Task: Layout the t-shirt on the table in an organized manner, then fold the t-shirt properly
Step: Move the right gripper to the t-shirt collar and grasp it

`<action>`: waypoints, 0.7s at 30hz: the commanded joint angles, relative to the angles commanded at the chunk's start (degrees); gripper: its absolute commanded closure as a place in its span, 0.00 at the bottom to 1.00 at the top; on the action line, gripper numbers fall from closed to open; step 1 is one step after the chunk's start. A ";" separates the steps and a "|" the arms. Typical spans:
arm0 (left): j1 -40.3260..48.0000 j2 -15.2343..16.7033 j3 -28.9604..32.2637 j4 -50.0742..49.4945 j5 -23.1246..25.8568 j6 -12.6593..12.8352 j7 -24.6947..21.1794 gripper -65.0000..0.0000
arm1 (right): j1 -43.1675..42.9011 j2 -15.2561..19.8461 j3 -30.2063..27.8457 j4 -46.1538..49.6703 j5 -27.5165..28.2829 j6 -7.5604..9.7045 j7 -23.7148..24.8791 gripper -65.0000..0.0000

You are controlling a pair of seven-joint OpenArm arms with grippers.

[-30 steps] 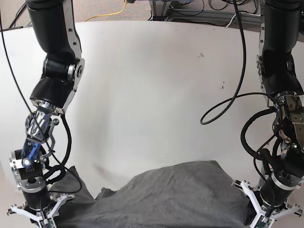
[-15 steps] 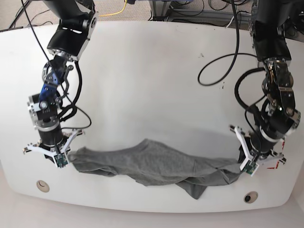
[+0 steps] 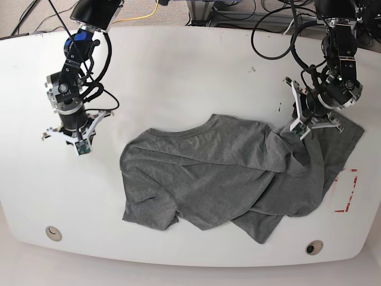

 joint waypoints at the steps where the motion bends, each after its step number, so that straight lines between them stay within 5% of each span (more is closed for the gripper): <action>1: 0.62 0.09 0.00 0.00 0.00 0.00 0.00 1.00 | -0.53 -0.62 0.00 0.00 0.62 0.00 0.00 1.00; 5: 2.29 0.09 0.00 -0.09 0.00 0.00 0.00 1.00 | -1.41 -3.16 0.00 0.00 2.29 -0.09 0.00 0.91; 8: 3.34 0.09 0.00 -0.09 0.00 0.00 0.00 0.97 | -1.85 -6.15 0.18 0.00 2.46 -0.18 -0.09 0.71; 12: 4.40 -0.09 0.00 -0.09 0.00 0.00 0.00 0.80 | -1.85 -9.67 0.53 0.09 4.13 -0.09 -0.09 0.42; 16: 5.01 -0.18 -0.09 0.00 0.09 0.00 0.00 0.50 | -2.90 -10.46 0.00 -0.18 9.05 0.00 -1.05 0.14; 21: 6.07 -1.05 -0.26 0.00 0.09 0.35 0.00 0.34 | -3.52 -10.64 0.26 -0.18 21.01 0.00 -7.21 0.05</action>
